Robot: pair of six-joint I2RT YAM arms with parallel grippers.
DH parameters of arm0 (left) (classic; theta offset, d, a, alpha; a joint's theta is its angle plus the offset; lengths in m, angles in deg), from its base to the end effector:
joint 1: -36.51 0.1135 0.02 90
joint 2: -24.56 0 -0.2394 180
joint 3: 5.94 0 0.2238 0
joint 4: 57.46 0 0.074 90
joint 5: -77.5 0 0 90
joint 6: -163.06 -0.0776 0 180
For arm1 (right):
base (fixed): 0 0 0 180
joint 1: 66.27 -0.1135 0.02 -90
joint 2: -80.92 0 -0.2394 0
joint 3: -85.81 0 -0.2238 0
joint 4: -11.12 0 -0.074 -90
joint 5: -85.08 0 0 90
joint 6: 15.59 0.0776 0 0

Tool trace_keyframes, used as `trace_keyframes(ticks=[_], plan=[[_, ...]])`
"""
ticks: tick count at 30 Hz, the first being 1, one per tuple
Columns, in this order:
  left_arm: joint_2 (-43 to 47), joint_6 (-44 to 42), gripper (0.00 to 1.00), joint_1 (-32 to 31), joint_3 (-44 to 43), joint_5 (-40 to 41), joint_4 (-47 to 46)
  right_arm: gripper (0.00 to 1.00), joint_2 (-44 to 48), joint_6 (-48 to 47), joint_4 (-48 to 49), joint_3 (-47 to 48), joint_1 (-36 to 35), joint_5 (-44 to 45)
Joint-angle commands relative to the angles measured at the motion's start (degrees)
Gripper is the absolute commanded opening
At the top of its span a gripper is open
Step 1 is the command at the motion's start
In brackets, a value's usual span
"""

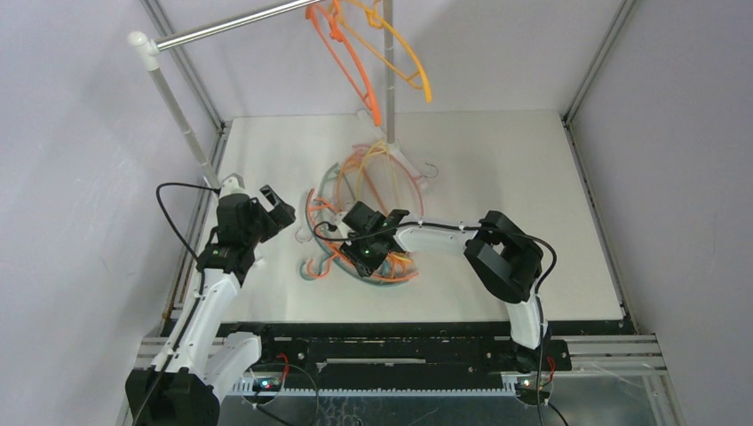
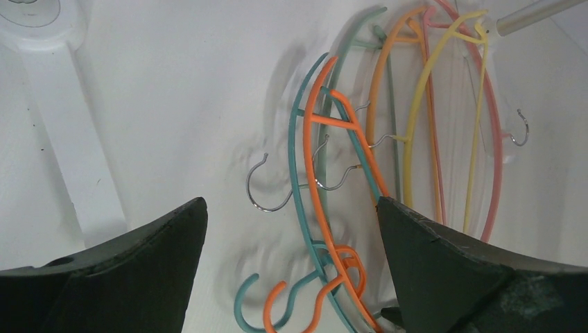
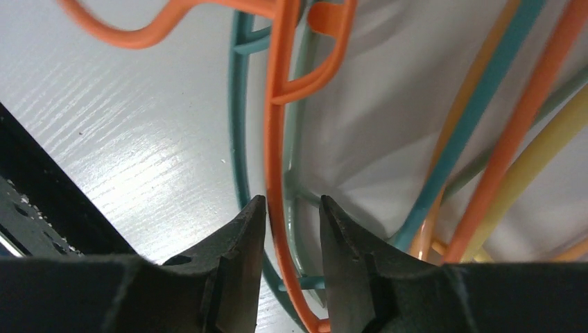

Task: Organize the hangers

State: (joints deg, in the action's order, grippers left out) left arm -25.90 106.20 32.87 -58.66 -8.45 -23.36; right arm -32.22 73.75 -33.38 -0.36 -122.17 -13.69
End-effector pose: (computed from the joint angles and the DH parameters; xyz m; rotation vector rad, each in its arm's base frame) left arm 0.2197 -0.0085 0.2271 -0.5854 2.0584 -0.3036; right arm 0.2099 0.3311 0.1244 -1.3539 2.4124 0.4862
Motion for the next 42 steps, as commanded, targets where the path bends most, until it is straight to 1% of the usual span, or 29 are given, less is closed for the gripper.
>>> trace_keyframes(ticks=[1,2,3,5,7,10,15,20,24,28,30,32,37,39,42], plan=[[0.23,0.35,0.96,-0.26,0.7,-1.15,-1.66,0.42,-0.53,1.27,1.53,1.26,1.56,-1.1],[0.12,0.34,0.96,-0.31,0.62,-1.22,-1.75,0.41,-0.66,1.24,1.55,1.26,1.67,-1.3],[-0.09,0.34,0.96,-0.29,0.51,-1.41,-1.83,0.36,-0.79,1.16,1.45,1.32,1.81,-1.69],[-0.47,0.35,0.96,-0.27,0.16,-1.86,-1.82,0.2,-0.62,1.11,0.9,1.79,2.05,-2.75],[-0.63,0.19,0.96,-0.25,-0.51,-2.56,-1.58,0.09,0.25,1.08,-0.25,2.51,2.26,-3.52],[-0.13,-0.13,0.95,-0.26,-1.94,-2.82,-0.32,0.03,2.66,1.01,-1.97,4.32,3.11,-4.32],[2.37,0.56,0.95,-0.26,-5.48,-3.66,1.48,0.01,6.93,2.24,-3.64,9.58,5.85,-5.12],[5.97,4.68,0.93,-0.38,-8.52,-7.03,0.63,0.0,7.08,5.58,-3.18,18.26,9.53,-4.31],[8.9,9.2,0.92,-1.19,-8.05,-8.52,-0.38,0.0,5.22,10.8,-0.13,23.48,11.48,-8.78],[12.05,11.79,0.92,-2.9,-6.48,-7.35,-0.66,0.0,3.22,13.87,0.77,26.89,11.28,-13.84],[13.36,12.21,0.91,-3.5,-5.7,-6.43,-0.41,0.0,3.06,15.6,0.3,26.56,11.16,-17.12],[14.53,12.65,0.91,-3.64,-4.85,-5.43,-0.16,0.0,4.62,16.37,0.61,23.38,10.96,-19.23],[16.51,12.87,0.91,-3.68,-4.09,-4.07,1.03,0.0,11.4,14.95,2.19,9.76,11.07,-16.95],[17.05,13.44,0.91,-3.75,-3.85,-4.1,1.14,0.0,12.48,15.77,2.74,8.38,12.25,-17.51],[17.3,13.79,0.91,-3.92,-3.91,-4.25,1.5,0.0,13.23,18.22,4.15,9.28,13.61,-19.76]])
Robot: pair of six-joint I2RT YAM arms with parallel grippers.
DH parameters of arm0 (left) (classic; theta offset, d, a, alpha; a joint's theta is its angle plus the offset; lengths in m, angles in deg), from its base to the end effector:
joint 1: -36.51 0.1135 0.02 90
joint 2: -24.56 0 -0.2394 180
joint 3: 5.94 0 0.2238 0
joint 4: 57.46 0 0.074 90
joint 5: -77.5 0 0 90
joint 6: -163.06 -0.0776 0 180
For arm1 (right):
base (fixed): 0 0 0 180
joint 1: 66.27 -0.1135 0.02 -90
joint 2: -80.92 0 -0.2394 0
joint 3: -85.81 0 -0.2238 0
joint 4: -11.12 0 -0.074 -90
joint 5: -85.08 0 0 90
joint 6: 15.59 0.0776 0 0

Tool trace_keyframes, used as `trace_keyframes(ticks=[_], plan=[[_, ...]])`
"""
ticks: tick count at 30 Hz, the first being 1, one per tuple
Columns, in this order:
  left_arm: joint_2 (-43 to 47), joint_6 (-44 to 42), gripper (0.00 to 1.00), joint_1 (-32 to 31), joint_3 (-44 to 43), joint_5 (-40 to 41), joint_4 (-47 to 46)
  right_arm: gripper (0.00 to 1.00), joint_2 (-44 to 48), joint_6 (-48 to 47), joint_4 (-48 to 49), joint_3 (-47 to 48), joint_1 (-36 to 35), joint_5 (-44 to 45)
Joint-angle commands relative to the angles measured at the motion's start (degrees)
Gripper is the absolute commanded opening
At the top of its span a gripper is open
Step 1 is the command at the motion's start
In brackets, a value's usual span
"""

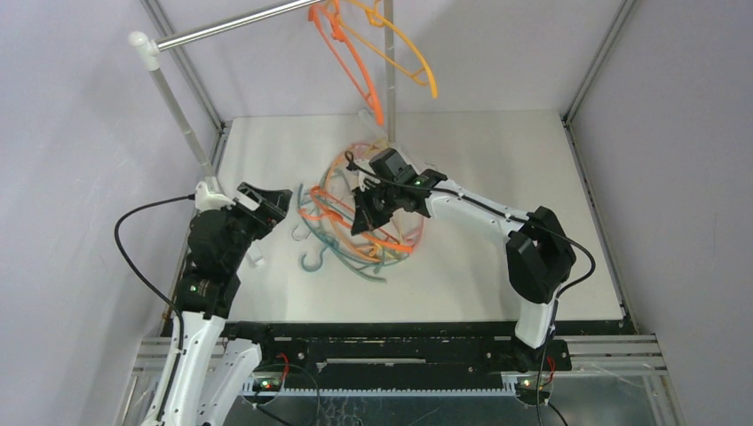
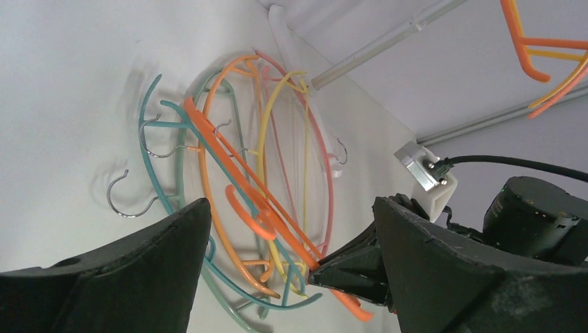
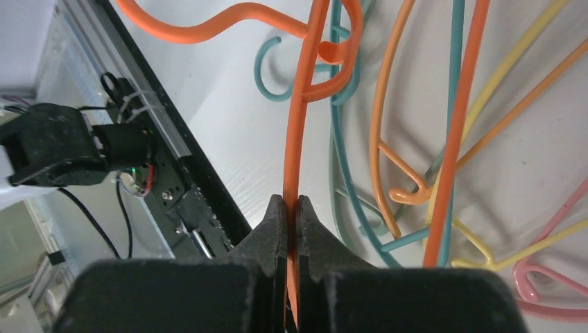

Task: Organize the hangers

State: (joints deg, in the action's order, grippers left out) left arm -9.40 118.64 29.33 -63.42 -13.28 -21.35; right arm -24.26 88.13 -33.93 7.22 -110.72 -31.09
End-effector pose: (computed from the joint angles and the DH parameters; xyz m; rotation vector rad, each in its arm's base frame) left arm 0.1731 -0.0229 0.3035 -0.5960 1.7419 -0.6667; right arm 0.2620 0.3050 0.2217 -0.8917 2.4035 0.9851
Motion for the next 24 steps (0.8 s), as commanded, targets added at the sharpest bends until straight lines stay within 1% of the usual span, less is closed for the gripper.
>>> trace_keyframes(ticks=[1,5,8,10,13,14,16,18,19,20,21,23,24], plan=[[0.62,1.28,0.91,-0.5,0.69,0.48,-0.3,0.0,5.52,4.7,5.61,2.4,2.37,-3.19],[0.31,1.1,0.91,-0.88,-0.17,0.06,0.12,0.0,5.61,10.32,9.54,6.98,3.05,-6.33],[0.78,1.0,0.91,-0.92,-0.72,0.67,0.69,0.0,5.55,18.28,15.45,8.91,4.85,-11.0],[1.43,1.0,0.91,-0.93,-0.86,1.13,1.08,0.0,4.28,22.23,17.56,9.39,5.75,-14.36],[2.55,1.0,0.91,-0.92,-1.08,1.45,1.93,0.0,2.59,25.0,19.49,7.67,5.66,-18.95],[2.83,0.96,0.91,-0.92,-1.18,1.51,2.28,0.0,2.56,26.68,21.55,6.1,5.42,-20.92],[3.24,0.84,0.91,-0.91,-1.18,1.77,2.8,0.0,2.82,31.86,28.62,2.91,4.97,-24.42],[3.5,0.82,0.91,-0.97,-0.99,1.91,3.15,0.0,2.23,35.81,31.86,2.27,4.46,-27.66],[3.42,0.91,0.91,-0.93,-0.9,1.92,3.17,0.0,1.34,36.77,31.64,3.1,4.15,-29.77],[3.44,0.98,0.91,-0.93,-0.83,1.8,3.16,0.0,0.69,35.75,30.03,3.84,3.74,-30.93],[3.39,1.0,0.91,-0.92,-0.87,1.71,3.16,0.0,0.71,32.79,26.67,4.05,3.27,-30.34],[3.29,0.76,0.91,-0.92,-1.02,1.7,3.15,0.0,1.42,26.18,19.17,3.41,2.44,-26.01],[3.35,0.62,0.91,-0.95,-1.15,1.72,3.28,0.0,1.52,24.48,16.28,2.74,2.42,-24.95]])
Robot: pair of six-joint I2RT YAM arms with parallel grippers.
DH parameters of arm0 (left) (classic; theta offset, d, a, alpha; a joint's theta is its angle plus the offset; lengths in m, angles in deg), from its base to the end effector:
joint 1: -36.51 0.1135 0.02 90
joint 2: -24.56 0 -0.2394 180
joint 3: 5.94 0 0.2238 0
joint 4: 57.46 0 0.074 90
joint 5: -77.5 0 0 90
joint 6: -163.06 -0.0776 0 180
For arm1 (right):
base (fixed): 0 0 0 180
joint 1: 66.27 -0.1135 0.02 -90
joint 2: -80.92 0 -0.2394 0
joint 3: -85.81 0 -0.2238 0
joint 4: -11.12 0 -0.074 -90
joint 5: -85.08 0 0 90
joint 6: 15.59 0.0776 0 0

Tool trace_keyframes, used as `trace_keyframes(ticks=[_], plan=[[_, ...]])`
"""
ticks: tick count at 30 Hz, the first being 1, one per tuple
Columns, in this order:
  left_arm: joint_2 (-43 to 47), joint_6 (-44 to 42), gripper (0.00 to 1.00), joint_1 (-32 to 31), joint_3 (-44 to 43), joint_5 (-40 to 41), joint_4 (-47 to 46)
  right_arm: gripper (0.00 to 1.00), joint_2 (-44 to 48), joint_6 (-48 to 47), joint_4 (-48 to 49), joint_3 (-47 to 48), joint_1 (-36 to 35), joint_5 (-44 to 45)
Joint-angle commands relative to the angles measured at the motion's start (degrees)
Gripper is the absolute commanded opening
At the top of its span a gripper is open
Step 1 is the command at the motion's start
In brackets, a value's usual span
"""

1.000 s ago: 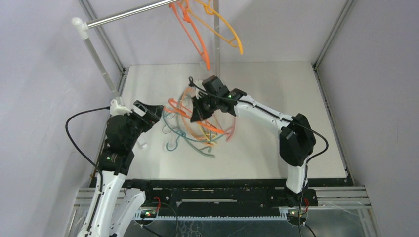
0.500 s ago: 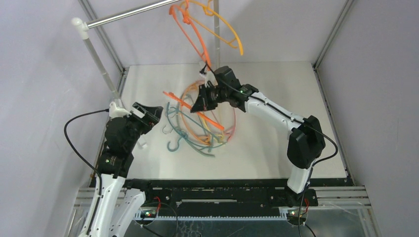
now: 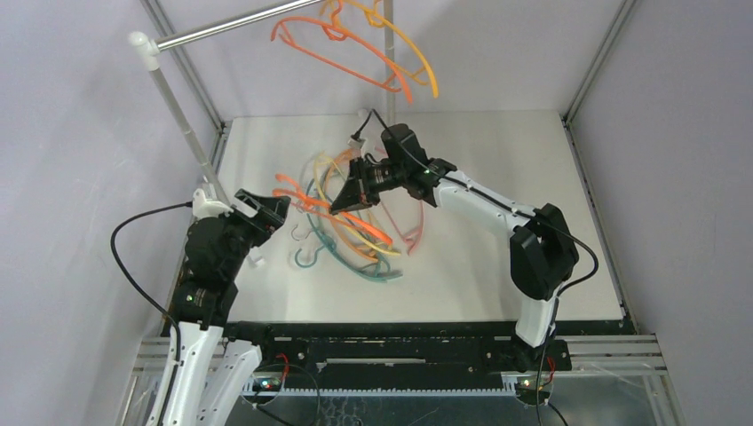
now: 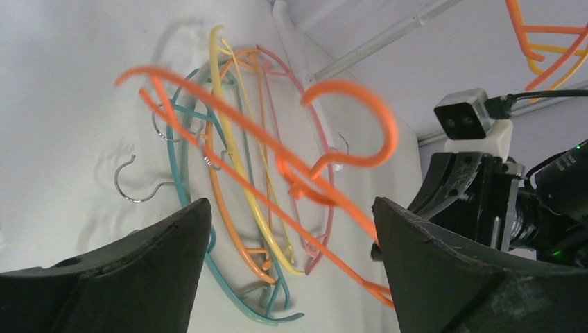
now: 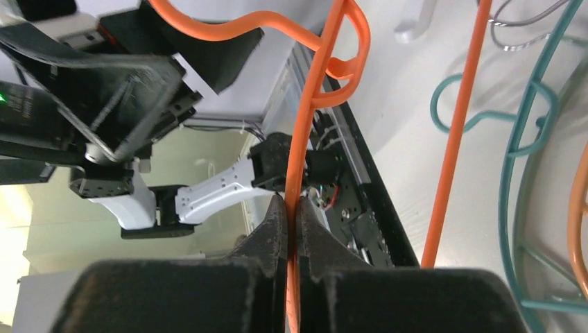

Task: Organize the hangers

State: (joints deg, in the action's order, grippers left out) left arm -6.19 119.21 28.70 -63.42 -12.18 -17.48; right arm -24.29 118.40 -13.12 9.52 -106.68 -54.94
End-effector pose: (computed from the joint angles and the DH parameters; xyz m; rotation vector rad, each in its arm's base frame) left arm 0.1603 -0.0215 0.3018 -0.6121 1.7483 -0.6609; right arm 0.2798 0.3163 0.2849 -0.5878 2.2665 1.7245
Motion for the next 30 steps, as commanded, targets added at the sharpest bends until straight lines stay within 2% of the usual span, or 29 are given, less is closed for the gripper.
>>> trace_keyframes(ticks=[1,6,11,16,22,24,28,30], plan=[[0.15,-0.12,0.91,-0.29,-1.26,0.78,-0.36,0.0,1.73,-6.67,-5.07,-1.03,-1.42,-0.57],[1.13,0.05,0.91,-0.32,-0.65,1.27,0.42,0.0,3.68,-10.55,-6.89,-7.32,1.45,8.6],[1.7,-0.07,0.91,-0.32,-0.53,1.56,1.23,0.0,3.7,-12.08,-5.44,-7.15,3.77,15.4],[0.89,-1.08,0.91,-0.28,-1.53,1.93,1.69,0.0,2.73,-9.82,-3.11,-4.77,4.91,15.16],[0.93,-0.88,0.91,-0.29,-0.95,2.28,1.48,0.0,3.08,-12.83,-5.84,-1.32,5.72,22.58],[0.86,-0.93,0.91,-0.33,-1.02,2.34,1.57,0.0,3.43,-12.3,-5.43,-0.54,6.7,21.08],[0.82,-1.31,0.91,-0.29,-1.05,2.66,1.67,0.0,5.46,-7.96,-0.46,-0.26,7.8,10.62],[0.54,-1.29,0.91,-0.29,-0.92,2.61,1.59,0.0,7.24,-7.21,-0.31,0.15,7.32,10.07]])
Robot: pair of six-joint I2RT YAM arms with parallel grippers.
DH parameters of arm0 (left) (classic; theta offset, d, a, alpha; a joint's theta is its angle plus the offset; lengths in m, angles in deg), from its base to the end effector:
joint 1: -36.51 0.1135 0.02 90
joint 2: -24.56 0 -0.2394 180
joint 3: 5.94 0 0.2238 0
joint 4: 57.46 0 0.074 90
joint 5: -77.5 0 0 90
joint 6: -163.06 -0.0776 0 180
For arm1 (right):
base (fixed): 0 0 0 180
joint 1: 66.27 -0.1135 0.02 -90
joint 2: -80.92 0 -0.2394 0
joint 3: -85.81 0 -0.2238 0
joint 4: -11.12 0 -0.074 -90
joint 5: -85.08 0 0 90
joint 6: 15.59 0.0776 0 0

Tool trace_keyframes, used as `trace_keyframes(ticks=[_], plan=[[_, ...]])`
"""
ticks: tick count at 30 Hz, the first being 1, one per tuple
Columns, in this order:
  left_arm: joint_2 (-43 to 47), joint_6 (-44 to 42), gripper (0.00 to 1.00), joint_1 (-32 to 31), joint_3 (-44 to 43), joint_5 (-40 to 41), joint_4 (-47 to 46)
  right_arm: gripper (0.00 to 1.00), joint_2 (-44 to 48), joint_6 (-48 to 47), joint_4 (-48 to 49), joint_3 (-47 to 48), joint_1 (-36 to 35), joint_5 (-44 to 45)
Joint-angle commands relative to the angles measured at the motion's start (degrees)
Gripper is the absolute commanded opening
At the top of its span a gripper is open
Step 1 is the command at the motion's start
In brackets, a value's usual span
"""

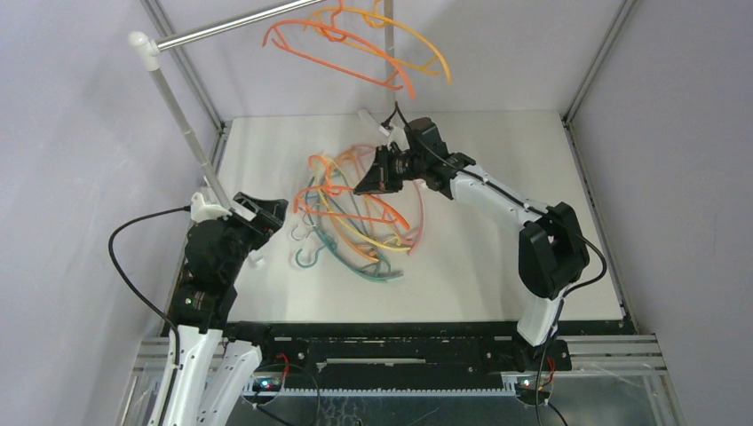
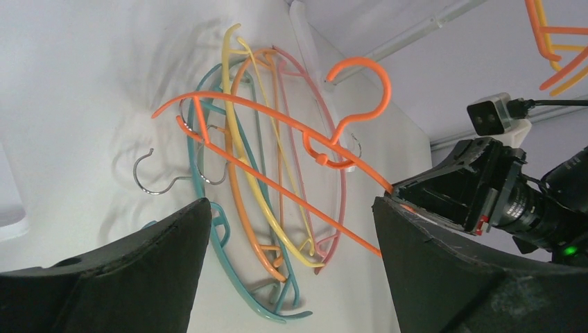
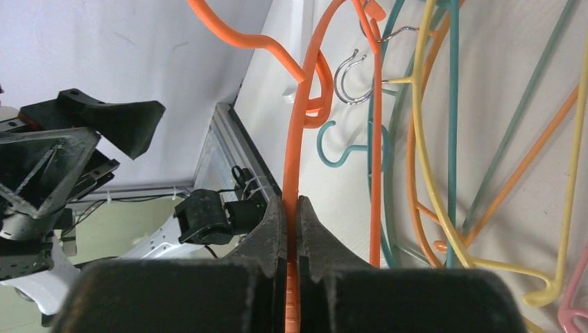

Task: Organize the hangers

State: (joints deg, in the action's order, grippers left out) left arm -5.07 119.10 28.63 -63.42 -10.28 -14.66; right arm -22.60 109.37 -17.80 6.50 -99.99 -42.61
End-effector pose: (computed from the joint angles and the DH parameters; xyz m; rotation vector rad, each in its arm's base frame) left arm 0.1551 -0.0184 0.2973 -0.6400 1.7648 -0.6212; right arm 0.3185 0.2696 0.2640 -0.4098 2.2897 1.3622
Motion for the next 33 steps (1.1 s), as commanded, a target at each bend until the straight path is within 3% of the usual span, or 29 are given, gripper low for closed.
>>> trace_keyframes(ticks=[1,4,6,9,11,14,17,33], plan=[[-0.87,-1.09,0.91,-0.23,-0.76,0.57,-1.37,0.0,6.51,1.39,4.14,3.04,0.43,-0.57],[-1.44,-0.55,0.91,-0.22,-0.48,0.12,-2.31,0.0,8.88,-0.71,3.04,1.85,0.46,6.91],[-1.89,-0.85,0.91,-0.28,-1.3,-0.23,-2.45,0.0,10.56,-0.8,4.67,1.31,1.31,7.2],[-1.94,-2.07,0.91,-0.3,-1.96,0.58,-1.19,0.0,9.64,2.42,8.36,4.27,2.44,-4.78],[-1.76,-2.27,0.91,-0.28,-1.55,0.99,-0.94,0.0,7.68,1.05,5.77,8.66,0.73,-11.89],[-2.02,-1.33,0.91,-0.23,-0.53,0.53,-1.9,0.0,5.49,-2.83,-0.54,12.39,-2.86,-18.37],[-2.44,-0.78,0.91,-0.28,0.04,0.16,-2.73,0.0,5.5,-1.13,2.31,9.68,-4.91,-22.97],[-3.09,2.45,0.91,-2.87,-0.46,-2.71,-7.16,0.0,6.87,-3.29,6.74,8.21,-4.39,-0.44]])
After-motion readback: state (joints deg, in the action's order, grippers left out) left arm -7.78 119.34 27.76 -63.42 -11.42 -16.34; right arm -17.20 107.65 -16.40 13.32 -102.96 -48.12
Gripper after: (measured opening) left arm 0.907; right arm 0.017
